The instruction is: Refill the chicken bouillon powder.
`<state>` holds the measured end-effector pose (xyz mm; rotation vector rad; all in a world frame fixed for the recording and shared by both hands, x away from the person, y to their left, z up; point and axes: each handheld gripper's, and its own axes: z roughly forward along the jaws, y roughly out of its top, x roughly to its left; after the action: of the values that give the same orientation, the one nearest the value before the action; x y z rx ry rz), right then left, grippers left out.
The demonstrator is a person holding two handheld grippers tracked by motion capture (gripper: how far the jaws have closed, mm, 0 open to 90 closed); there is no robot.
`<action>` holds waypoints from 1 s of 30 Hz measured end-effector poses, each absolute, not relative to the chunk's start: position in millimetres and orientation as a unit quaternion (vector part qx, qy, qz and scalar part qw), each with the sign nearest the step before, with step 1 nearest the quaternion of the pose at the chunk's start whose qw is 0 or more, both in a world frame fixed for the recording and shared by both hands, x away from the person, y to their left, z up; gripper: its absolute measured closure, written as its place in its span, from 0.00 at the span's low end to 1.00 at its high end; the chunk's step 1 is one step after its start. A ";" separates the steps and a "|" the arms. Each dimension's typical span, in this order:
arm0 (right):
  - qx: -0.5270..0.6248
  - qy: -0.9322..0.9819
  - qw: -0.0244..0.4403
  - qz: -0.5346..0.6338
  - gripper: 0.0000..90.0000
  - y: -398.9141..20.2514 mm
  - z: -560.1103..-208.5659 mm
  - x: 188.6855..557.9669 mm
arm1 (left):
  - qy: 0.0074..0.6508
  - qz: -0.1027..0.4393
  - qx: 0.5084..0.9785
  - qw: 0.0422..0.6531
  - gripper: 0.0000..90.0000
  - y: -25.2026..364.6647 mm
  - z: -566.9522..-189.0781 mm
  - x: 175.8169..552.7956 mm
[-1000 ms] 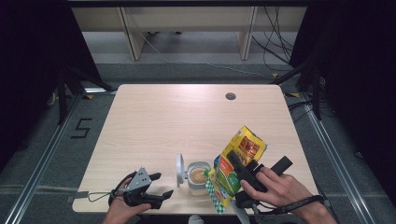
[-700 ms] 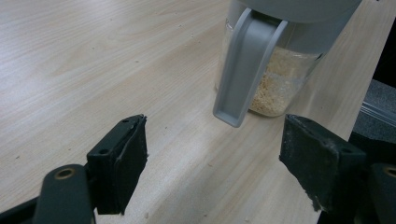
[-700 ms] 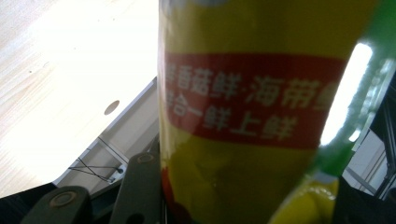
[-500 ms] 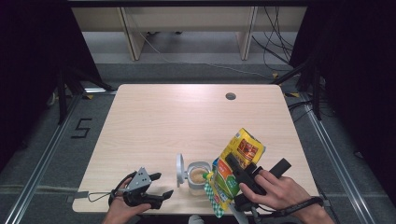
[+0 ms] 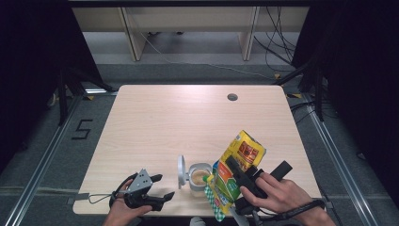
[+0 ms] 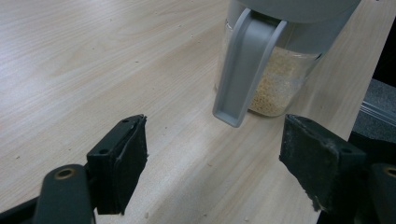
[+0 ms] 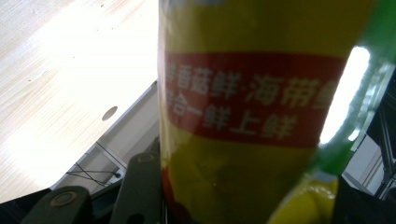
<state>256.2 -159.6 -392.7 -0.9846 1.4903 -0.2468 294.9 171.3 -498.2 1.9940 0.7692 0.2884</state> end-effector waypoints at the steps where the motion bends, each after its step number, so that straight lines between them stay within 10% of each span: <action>1: -0.425 0.650 0.621 -0.106 0.69 -159.9 -392.8 256.1 | 0.314 0.118 0.815 0.473 0.25 171.3 -498.2 294.9; 30: -0.430 0.653 0.615 -0.101 0.69 -160.3 -393.5 261.7 | 0.314 0.117 0.815 0.472 0.25 171.1 -498.4 294.9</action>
<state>261.7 -160.3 -393.5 -0.9905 1.5041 -0.2319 294.9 171.1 -498.4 1.9956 0.7678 0.2867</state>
